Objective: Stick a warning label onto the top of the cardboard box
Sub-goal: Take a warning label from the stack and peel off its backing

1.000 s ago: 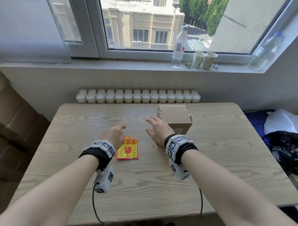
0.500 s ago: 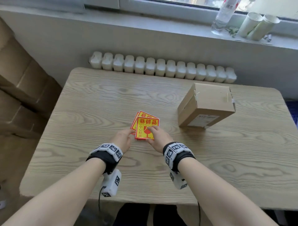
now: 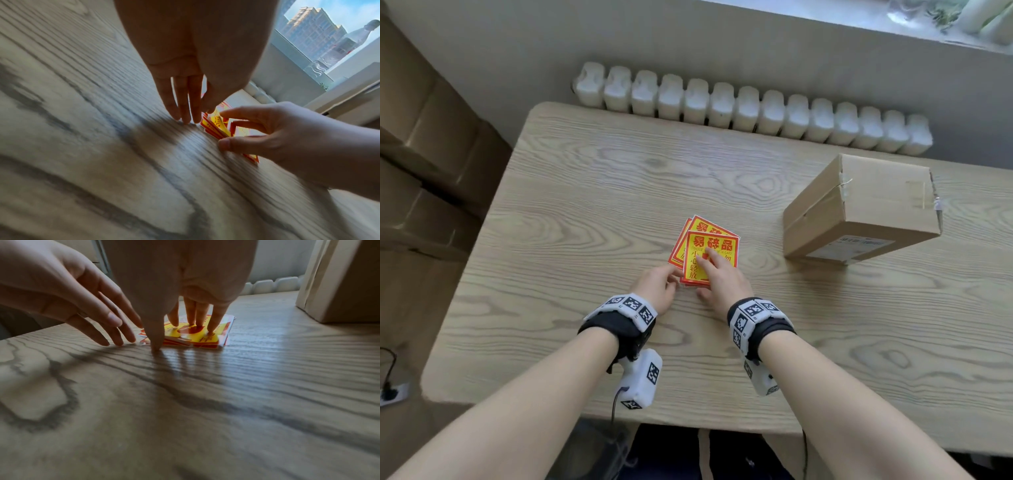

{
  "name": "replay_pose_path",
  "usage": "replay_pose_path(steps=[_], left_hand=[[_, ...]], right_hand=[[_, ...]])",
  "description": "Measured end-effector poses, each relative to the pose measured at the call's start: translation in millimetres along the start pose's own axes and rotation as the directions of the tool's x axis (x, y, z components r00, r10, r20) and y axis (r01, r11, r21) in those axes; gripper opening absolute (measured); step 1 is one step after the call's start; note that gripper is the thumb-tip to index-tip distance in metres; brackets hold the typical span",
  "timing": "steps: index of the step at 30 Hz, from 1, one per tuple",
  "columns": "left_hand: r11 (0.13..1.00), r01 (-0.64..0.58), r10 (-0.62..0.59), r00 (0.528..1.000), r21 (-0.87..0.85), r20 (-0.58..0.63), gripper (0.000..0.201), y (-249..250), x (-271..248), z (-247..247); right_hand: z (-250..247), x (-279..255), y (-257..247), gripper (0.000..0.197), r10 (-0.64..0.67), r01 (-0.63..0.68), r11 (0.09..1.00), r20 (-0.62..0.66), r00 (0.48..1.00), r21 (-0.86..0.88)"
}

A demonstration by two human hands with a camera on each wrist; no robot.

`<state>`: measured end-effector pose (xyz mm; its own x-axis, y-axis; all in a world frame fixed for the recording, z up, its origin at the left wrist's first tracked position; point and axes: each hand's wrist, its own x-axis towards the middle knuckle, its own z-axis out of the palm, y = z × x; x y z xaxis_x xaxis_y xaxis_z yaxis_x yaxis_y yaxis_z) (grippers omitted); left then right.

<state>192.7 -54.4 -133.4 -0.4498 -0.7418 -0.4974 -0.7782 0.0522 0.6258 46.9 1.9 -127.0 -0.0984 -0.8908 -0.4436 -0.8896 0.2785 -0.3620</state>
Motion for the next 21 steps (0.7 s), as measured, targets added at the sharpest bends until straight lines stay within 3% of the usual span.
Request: replay_pose_path(steps=[8,16,21], left_hand=[[0.973,0.040,-0.037,0.999,-0.229,0.016,0.027,6.3,5.5,8.7],[0.949,0.104,-0.114,0.993,-0.299,-0.016,0.033,-3.9,7.8,13.0],[0.945,0.107,-0.120,0.992,-0.311,-0.024,0.031,1.4,2.2,11.3]], right_hand=[[7.6,-0.6,1.4,0.054,0.010,-0.010,1.000,-0.031,0.999,0.000],[14.9,-1.2,3.9,0.033,-0.049,0.049,0.999,-0.130,0.990,-0.009],[6.1,-7.6,2.6,0.030,0.014,-0.001,0.997,-0.164,0.986,0.082]])
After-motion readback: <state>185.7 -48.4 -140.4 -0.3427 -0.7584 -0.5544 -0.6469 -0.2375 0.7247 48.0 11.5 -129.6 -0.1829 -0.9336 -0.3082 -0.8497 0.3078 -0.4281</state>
